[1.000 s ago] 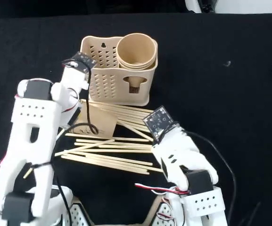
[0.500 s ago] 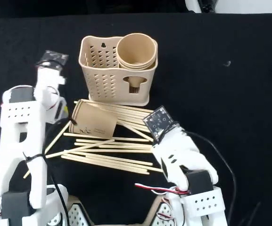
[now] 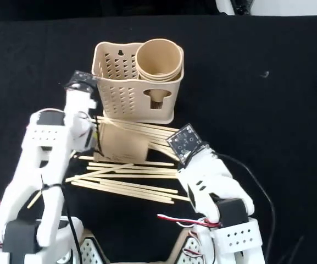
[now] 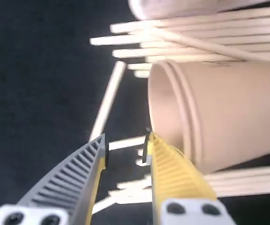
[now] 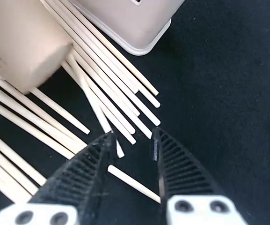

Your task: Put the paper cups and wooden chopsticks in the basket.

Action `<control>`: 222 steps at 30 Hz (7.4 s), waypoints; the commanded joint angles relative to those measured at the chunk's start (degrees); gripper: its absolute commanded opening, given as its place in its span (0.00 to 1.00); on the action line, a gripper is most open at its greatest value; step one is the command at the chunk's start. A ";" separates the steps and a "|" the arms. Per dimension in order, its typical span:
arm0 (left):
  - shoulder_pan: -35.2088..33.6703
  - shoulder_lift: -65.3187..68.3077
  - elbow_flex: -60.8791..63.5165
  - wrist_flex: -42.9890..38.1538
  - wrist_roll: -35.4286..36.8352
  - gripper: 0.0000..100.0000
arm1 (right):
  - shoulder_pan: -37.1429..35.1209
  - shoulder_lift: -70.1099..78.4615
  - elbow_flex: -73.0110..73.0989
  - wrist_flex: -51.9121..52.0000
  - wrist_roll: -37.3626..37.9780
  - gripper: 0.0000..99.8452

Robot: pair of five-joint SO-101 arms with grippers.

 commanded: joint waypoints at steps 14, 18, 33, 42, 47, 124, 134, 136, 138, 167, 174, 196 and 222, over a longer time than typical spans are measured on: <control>15.34 -20.57 1.89 6.24 6.68 0.15 | 1.41 -0.75 3.74 -10.37 -10.20 0.14; 14.37 -20.48 -0.31 10.55 7.91 0.15 | 1.41 -0.75 4.00 -10.46 -9.85 0.14; 14.55 -19.96 5.67 1.76 12.40 0.29 | 1.49 -0.75 4.18 -9.14 -9.76 0.14; 15.43 -19.96 13.67 -8.53 12.40 0.29 | 1.41 -0.75 4.18 -9.14 -9.67 0.14; 15.25 -19.87 14.64 -11.78 12.40 0.29 | 1.32 -0.75 4.26 -9.14 -9.67 0.14; 28.00 10.90 -77.32 33.05 4.92 0.03 | 13.45 -0.84 1.19 -9.49 -17.05 0.01; 28.97 18.11 -86.20 37.98 -2.11 0.03 | 13.36 -0.84 1.19 -9.49 -17.05 0.01; 29.23 17.76 -83.82 37.98 -4.48 0.03 | 13.36 -0.84 1.54 -9.49 -16.97 0.01; 28.88 17.67 -83.12 37.98 -4.92 0.03 | 13.36 -0.84 1.80 -9.58 -16.70 0.01; 23.25 18.37 -77.14 37.71 -13.63 0.21 | 13.27 -0.84 2.07 -10.20 -16.79 0.01; 23.08 18.37 -77.58 33.58 -9.23 0.22 | 13.27 -0.84 2.07 -10.20 -16.70 0.01; 20.97 22.86 -72.84 2.99 12.40 0.22 | 13.27 -0.84 2.07 -10.11 -16.70 0.01; 17.71 18.73 -68.26 -4.92 16.26 0.22 | 13.27 -0.84 2.42 -10.11 -16.62 0.01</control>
